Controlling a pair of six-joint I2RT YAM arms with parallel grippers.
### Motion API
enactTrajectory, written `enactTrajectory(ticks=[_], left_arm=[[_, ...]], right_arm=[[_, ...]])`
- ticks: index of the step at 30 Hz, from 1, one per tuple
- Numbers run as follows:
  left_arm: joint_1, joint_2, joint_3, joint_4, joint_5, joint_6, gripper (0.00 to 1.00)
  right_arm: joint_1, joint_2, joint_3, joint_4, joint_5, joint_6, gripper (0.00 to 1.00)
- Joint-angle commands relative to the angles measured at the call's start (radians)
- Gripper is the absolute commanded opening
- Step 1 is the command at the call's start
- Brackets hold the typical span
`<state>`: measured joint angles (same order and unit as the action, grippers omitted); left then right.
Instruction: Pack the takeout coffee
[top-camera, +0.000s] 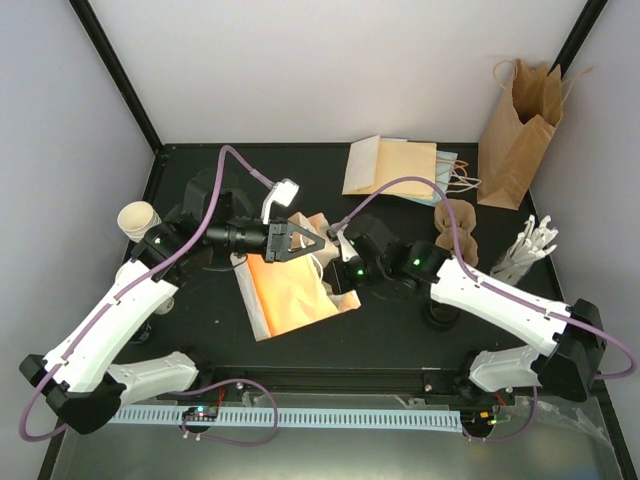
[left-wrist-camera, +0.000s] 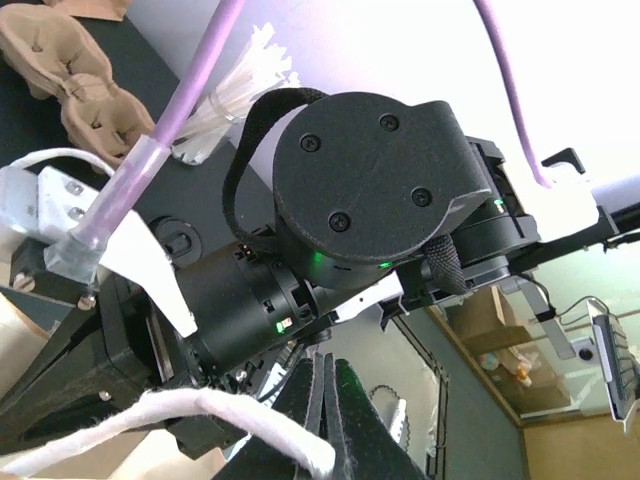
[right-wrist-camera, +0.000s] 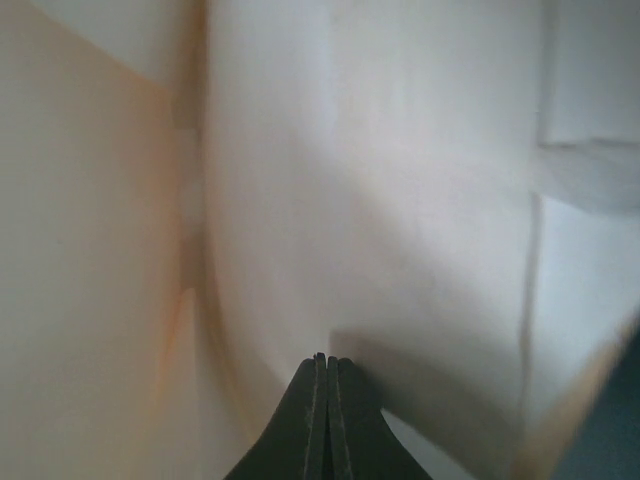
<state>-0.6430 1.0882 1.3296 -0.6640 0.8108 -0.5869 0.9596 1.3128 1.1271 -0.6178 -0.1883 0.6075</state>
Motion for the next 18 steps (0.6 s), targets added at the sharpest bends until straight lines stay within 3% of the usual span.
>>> enactTrajectory(ticks=[1, 18], left_arm=[[-0.01, -0.022, -0.011, 0.095, 0.046, -0.024, 0.02], [-0.011, 0.016, -0.037, 0.162, 0.027, -0.027, 0.02]], right_arm=[[-0.001, -0.036, -0.034, 0.071, -0.117, -0.068, 0.01], [0.001, -0.147, -0.205, 0.147, -0.296, -0.176, 0.01]])
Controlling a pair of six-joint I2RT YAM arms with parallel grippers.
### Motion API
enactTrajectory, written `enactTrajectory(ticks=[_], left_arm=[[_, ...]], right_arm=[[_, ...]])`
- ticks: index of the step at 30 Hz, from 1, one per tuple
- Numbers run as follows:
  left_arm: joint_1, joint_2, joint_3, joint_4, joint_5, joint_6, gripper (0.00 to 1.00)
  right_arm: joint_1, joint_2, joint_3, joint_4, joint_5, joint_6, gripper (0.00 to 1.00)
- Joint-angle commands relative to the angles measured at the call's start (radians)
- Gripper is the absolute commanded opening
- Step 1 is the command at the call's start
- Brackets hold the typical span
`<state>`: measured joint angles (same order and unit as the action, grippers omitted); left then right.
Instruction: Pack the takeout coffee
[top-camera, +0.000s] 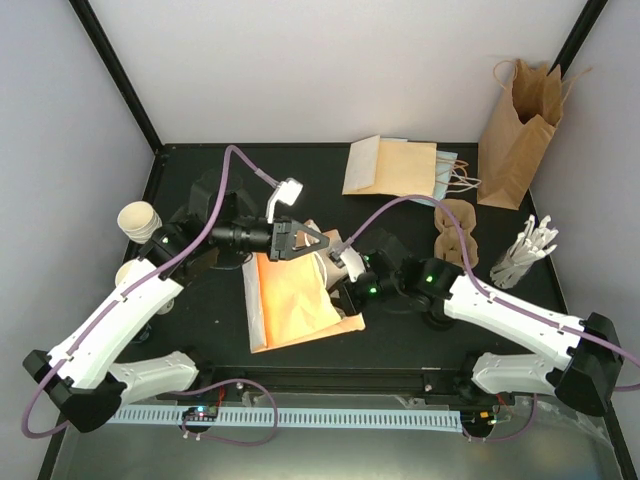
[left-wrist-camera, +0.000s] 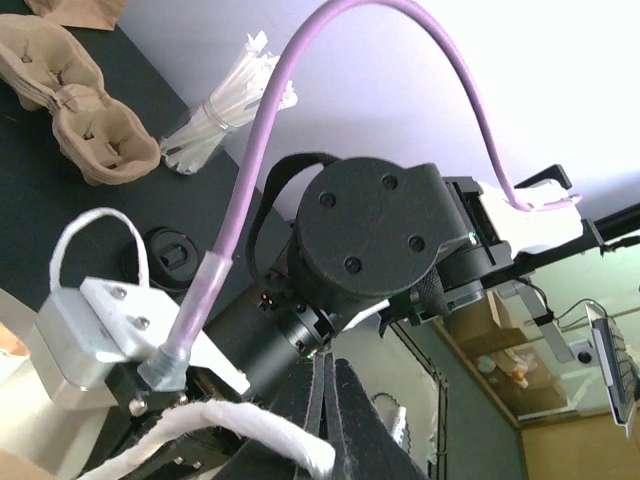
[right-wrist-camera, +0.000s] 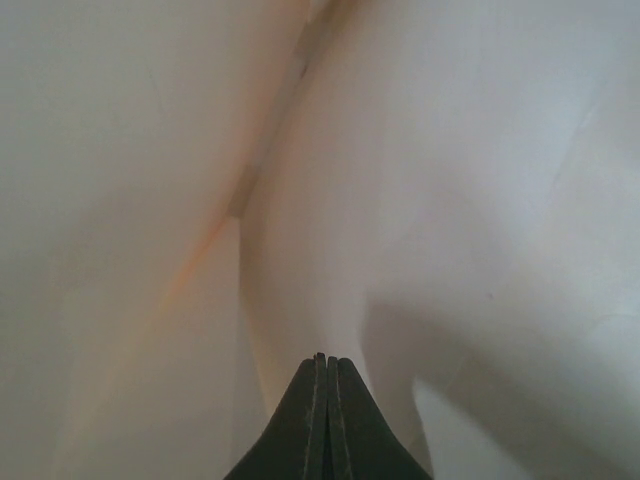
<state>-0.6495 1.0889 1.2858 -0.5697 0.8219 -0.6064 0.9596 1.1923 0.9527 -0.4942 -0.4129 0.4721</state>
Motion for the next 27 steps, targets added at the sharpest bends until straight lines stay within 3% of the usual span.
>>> enactTrajectory(ticks=[1, 18, 27], left_arm=[[-0.004, 0.02, 0.009, 0.072, 0.015, -0.009, 0.01], [-0.008, 0.084, 0.054, 0.123, 0.034, -0.04, 0.01], [-0.025, 0.046, -0.021, 0.131, 0.06, -0.033, 0.02]], right_arm=[[0.002, -0.031, -0.039, 0.022, -0.078, -0.048, 0.01], [0.033, -0.03, -0.133, -0.029, -0.005, -0.1, 0.01], [0.033, 0.002, -0.117, -0.008, 0.024, -0.065, 0.01]])
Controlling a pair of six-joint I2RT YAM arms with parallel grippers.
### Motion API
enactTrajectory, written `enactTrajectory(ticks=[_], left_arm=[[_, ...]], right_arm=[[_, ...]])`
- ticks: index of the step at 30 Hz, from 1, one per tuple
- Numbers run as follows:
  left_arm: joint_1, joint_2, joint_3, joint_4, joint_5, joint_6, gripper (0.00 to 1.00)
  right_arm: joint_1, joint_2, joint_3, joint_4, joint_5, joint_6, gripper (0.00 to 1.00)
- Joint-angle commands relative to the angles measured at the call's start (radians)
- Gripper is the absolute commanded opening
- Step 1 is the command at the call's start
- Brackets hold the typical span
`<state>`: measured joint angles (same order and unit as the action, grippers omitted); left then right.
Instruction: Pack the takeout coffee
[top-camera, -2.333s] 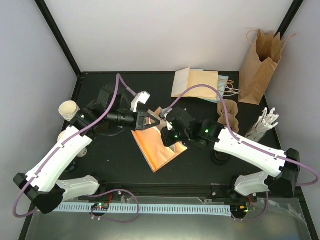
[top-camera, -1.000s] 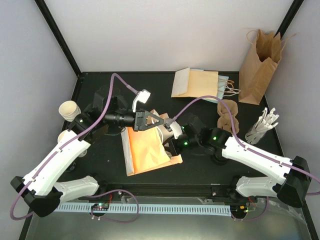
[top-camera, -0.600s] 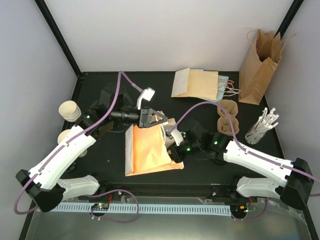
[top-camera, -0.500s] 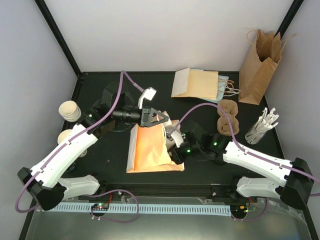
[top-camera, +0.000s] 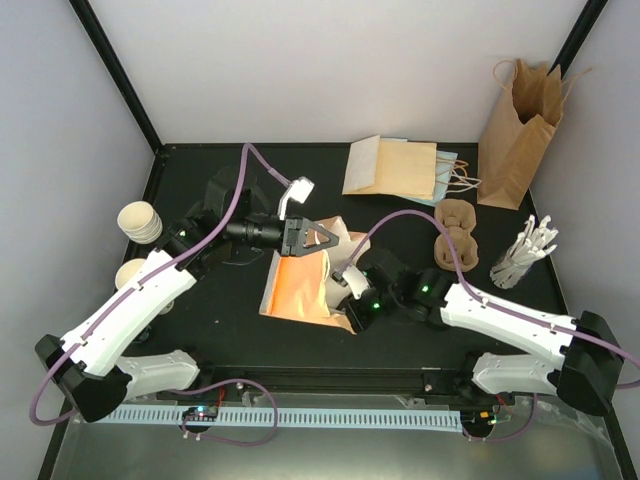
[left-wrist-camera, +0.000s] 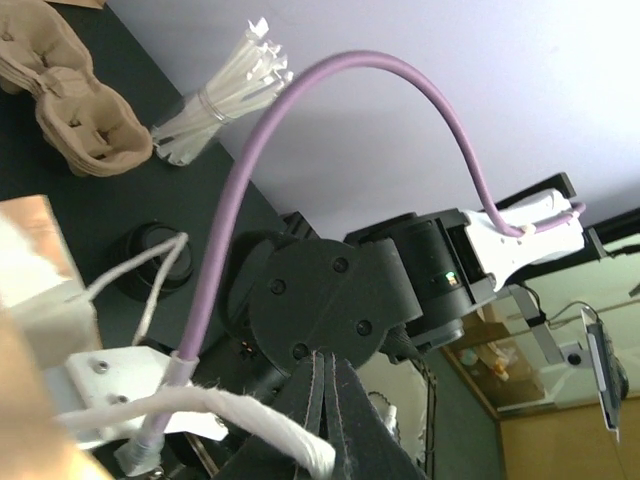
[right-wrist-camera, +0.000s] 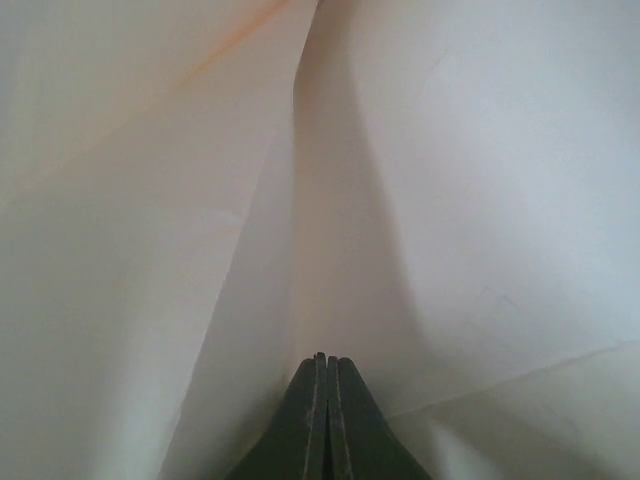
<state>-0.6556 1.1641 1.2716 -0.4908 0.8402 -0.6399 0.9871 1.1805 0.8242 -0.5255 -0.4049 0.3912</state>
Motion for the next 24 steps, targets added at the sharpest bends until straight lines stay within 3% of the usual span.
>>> enactTrajectory(ticks=[1, 9, 17, 24], left_arm=[[-0.024, -0.029, -0.008, 0.048, 0.048, 0.004, 0.02], [-0.082, -0.029, 0.002, 0.011, 0.065, 0.048, 0.02], [-0.106, -0.035, 0.0, -0.104, 0.066, 0.127, 0.02], [-0.122, -0.031, 0.011, -0.09, 0.075, 0.129, 0.01]], right_arm=[[0.005, 0.021, 0.015, 0.037, 0.005, 0.025, 0.01], [0.004, 0.054, 0.067, 0.12, -0.043, 0.101, 0.01], [-0.009, -0.004, 0.048, 0.138, 0.006, 0.155, 0.01], [-0.027, -0.012, 0.017, 0.195, 0.001, 0.218, 0.01]])
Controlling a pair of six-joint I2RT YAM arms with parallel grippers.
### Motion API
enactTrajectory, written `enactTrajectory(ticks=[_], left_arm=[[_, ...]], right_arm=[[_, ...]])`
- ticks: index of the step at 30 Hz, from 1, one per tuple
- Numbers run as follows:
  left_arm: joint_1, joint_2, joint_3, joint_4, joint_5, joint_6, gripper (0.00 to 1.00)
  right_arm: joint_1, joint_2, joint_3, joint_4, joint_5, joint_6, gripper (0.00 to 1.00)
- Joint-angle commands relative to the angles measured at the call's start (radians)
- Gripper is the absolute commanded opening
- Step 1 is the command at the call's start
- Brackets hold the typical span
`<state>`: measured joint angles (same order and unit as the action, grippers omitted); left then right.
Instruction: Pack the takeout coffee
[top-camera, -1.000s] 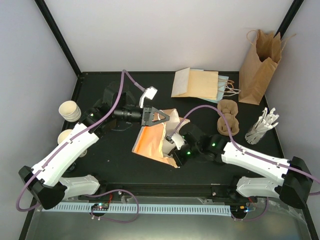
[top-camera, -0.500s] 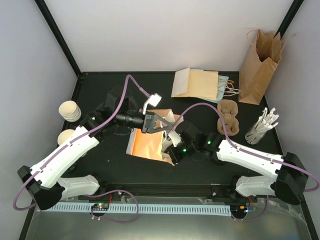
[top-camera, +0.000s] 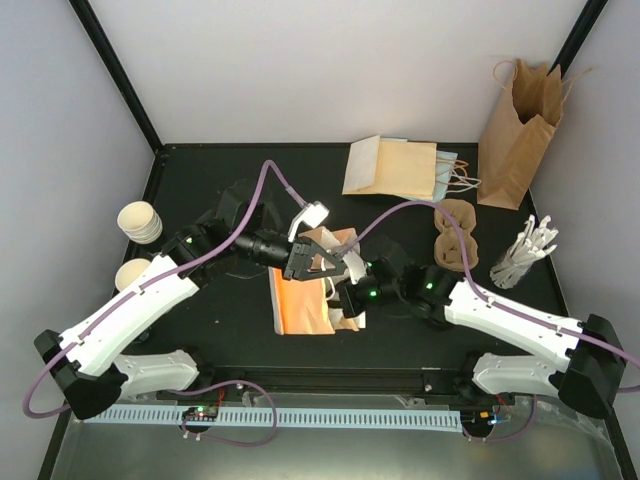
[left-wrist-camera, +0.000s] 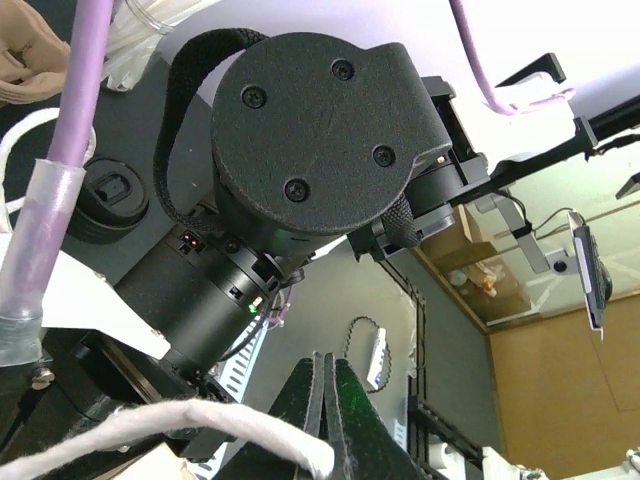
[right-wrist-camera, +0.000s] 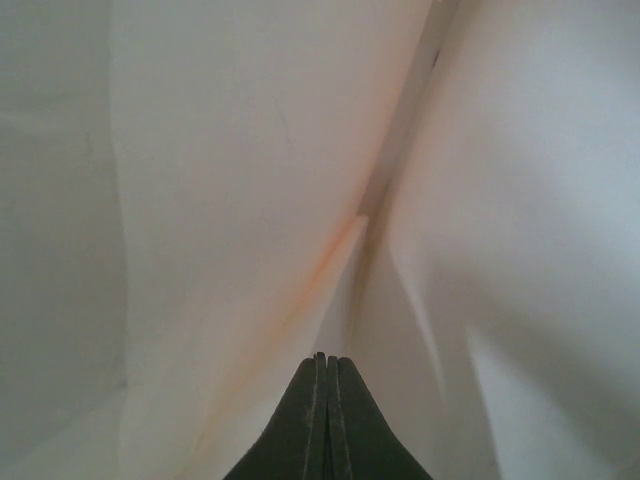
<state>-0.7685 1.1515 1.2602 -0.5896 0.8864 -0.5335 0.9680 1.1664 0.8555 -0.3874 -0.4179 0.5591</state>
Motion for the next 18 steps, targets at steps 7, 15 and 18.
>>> enactTrajectory(ticks=[7, 15, 18], left_arm=[[-0.011, -0.02, 0.083, 0.046, 0.032, -0.002, 0.02], [-0.011, -0.039, 0.095, 0.086, 0.042, -0.029, 0.02], [-0.012, -0.041, 0.097, 0.085, 0.042, -0.029, 0.01]], right_arm=[[-0.006, 0.054, -0.023, 0.0, 0.142, 0.067, 0.01], [-0.006, 0.042, -0.048, -0.097, 0.349, 0.082, 0.01], [-0.006, 0.03, -0.051, -0.121, 0.408, 0.083, 0.01]])
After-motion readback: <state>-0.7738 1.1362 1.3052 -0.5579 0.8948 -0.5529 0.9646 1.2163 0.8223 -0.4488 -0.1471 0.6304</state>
